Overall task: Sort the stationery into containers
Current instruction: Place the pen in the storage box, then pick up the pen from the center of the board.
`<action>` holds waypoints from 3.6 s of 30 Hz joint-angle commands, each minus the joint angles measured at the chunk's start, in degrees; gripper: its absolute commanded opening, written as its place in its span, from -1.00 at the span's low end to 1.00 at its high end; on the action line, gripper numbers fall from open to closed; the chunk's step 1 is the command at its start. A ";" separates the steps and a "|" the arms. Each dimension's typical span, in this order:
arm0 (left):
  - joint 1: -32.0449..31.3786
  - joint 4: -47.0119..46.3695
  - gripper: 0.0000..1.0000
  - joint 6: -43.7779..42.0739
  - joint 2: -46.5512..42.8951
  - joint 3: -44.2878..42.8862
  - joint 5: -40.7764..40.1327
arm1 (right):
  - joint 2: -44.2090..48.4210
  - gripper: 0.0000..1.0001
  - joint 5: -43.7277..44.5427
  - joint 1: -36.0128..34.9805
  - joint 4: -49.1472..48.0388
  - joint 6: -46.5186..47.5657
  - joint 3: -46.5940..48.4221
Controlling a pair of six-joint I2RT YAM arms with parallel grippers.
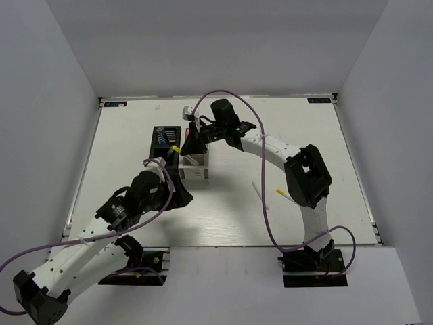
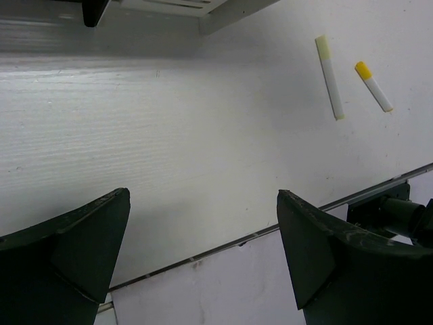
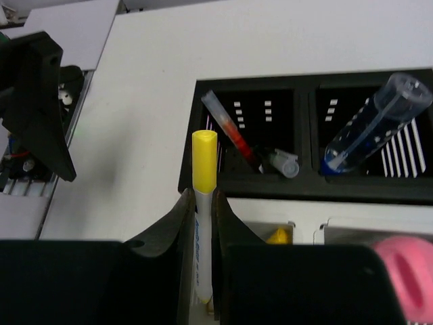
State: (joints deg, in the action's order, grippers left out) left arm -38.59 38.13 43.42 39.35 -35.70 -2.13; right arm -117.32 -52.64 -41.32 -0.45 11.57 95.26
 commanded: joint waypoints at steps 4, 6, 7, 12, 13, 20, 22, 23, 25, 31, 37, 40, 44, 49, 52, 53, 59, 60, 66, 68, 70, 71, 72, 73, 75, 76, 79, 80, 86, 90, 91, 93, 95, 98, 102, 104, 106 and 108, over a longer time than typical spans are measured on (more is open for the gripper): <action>-0.17 -4.28 0.98 0.17 4.06 -2.00 2.74 | 3.23 -0.37 0.17 0.36 -2.72 3.80 -2.19; -0.17 -5.52 0.98 0.17 5.64 -2.53 3.27 | 3.32 -0.19 0.70 0.63 -2.54 3.98 -1.66; -0.17 -6.04 0.98 0.17 6.17 -2.53 3.80 | 3.76 -0.15 0.79 0.71 -2.54 4.07 -1.40; -0.70 -8.68 0.98 0.70 11.79 -5.34 3.80 | 7.18 -0.08 3.85 3.00 0.36 1.98 1.59; -1.31 -9.56 0.98 1.22 13.10 -5.95 3.80 | 7.97 -0.12 5.08 4.39 2.10 1.44 1.94; -7.10 -14.14 0.98 3.77 28.83 -16.56 3.63 | 19.20 -0.98 26.59 12.57 14.47 -3.66 -1.03; -10.01 -14.66 0.98 4.65 35.05 -21.13 1.88 | 21.07 -1.00 37.74 15.12 16.87 -5.68 -4.54; -10.89 -14.66 0.98 5.18 36.92 -22.55 1.26 | 24.21 -1.00 39.35 16.70 18.28 -5.51 -7.08; -13.26 -14.05 0.98 6.49 42.80 -27.11 -0.76 | 27.29 -1.00 42.53 19.24 19.86 -4.54 -14.10; -17.65 -5.10 0.98 13.34 59.33 -42.94 -4.46 | 37.85 -0.61 42.62 27.86 23.74 -4.46 -26.15; -20.73 1.15 0.91 18.19 71.90 -54.28 -7.10 | 45.33 -0.61 41.83 32.35 23.74 -5.15 -35.31; -20.74 3.27 0.63 21.17 75.59 -58.16 -8.15 | 47.70 -0.61 40.96 34.20 23.39 -5.94 -37.59; -21.27 3.96 0.34 22.41 80.51 -62.98 -8.15 | 49.02 -0.61 38.85 36.22 23.74 -6.30 -39.63; -21.27 10.03 -0.03 22.94 86.41 -71.78 -8.15 | 50.08 -0.61 37.26 37.98 23.91 -6.30 -40.77; -21.27 10.83 -0.06 22.94 87.73 -72.92 -7.45 | 50.43 -0.61 36.21 38.77 23.74 -6.21 -41.03; -21.27 11.52 -0.06 22.94 88.43 -72.93 -7.45 | 50.52 -0.61 36.12 38.95 23.74 -6.30 -41.03; -21.79 14.78 -0.12 22.94 88.97 -74.51 -8.68 | 50.96 -0.61 34.89 40.62 23.57 -6.56 -42.26; -21.79 14.78 -0.12 22.94 88.97 -74.51 -8.68 | 51.31 -0.61 34.63 40.62 23.39 -6.48 -42.44; -21.79 18.03 -0.25 21.71 93.97 -80.83 -8.68 | 52.19 -0.61 33.22 43.08 23.39 -6.83 -43.41; -21.79 18.56 -0.25 21.19 94.50 -81.45 -8.68 | 52.45 -0.61 33.13 43.52 23.39 -6.74 -44.11; -21.79 18.56 -0.22 21.18 94.50 -81.45 -8.68 | 53.24 -0.61 32.78 43.87 23.21 -6.83 -44.99; -21.79 19.17 -0.16 21.18 94.50 -81.45 -8.68 | 53.42 -0.61 32.87 44.13 23.30 -7.00 -45.25; -21.79 19.18 -0.16 21.18 94.50 -80.93 -8.68 | 53.25 -0.61 32.78 44.31 23.21 -7.09 -45.34; -21.79 19.18 -0.16 21.18 95.03 -80.93 -8.68 | 53.33 -0.61 32.34 44.40 23.12 -7.18 -45.60; -21.79 19.18 -0.12 21.18 95.03 -80.93 -8.16 | 53.51 -0.61 32.17 44.84 22.95 -7.27 -45.69; -21.79 19.18 -0.10 21.18 95.03 -80.93 -8.15 | 53.51 -0.61 31.82 44.92 22.86 -7.35 -45.87; -21.79 19.18 0.00 20.66 96.17 -80.93 -8.15 | 53.25 -0.61 31.46 45.36 22.51 -7.35 -45.96; -21.79 19.18 0.02 20.65 96.87 -80.93 -7.54 | 53.24 -0.61 31.29 45.45 22.86 -7.35 -45.96; -21.79 21.28 -0.03 18.46 99.77 -81.45 -4.55 | 53.24 -0.61 30.15 45.98 22.77 -7.71 -46.75; -21.79 21.90 -0.32 16.53 100.39 -78.91 -3.93 | 53.33 -0.61 29.62 46.24 22.86 -8.14 -46.92; -21.79 21.90 -0.36 16.52 100.39 -78.12 -3.93 | 53.25 -0.61 29.53 46.24 22.86 -8.15 -46.92; -21.79 21.90 -0.36 16.00 99.70 -75.14 -3.93 | 53.51 -0.61 29.09 46.42 23.04 -8.32 -46.92; -21.79 21.90 -0.36 16.00 98.30 -71.81 -3.93 | 53.25 -0.61 28.74 46.50 23.21 -8.32 -46.92; -21.79 20.58 -0.16 15.47 96.89 -67.24 -3.93 | 53.42 -0.61 28.65 46.59 23.21 -8.41 -47.10; -21.79 19.44 0.08 14.85 96.17 -64.15 -4.46 | 53.51 -0.61 27.95 46.68 23.21 -8.76 -47.10; -21.79 20.05 0.08 14.24 96.17 -64.14 -5.07 | 53.51 -0.61 27.77 46.77 23.04 -8.76 -47.01; -21.79 20.05 0.10 14.24 96.79 -64.14 -5.08 | 53.42 -0.61 27.77 46.77 23.38 -8.67 -47.10; -21.79 20.58 0.10 13.72 97.32 -64.14 -5.78 | 53.60 -0.61 27.68 46.77 23.30 -8.76 -47.01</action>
State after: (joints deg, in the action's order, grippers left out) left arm -60.05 52.23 59.33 129.97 -104.68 -5.15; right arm -65.06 -23.77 5.06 23.90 3.33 48.51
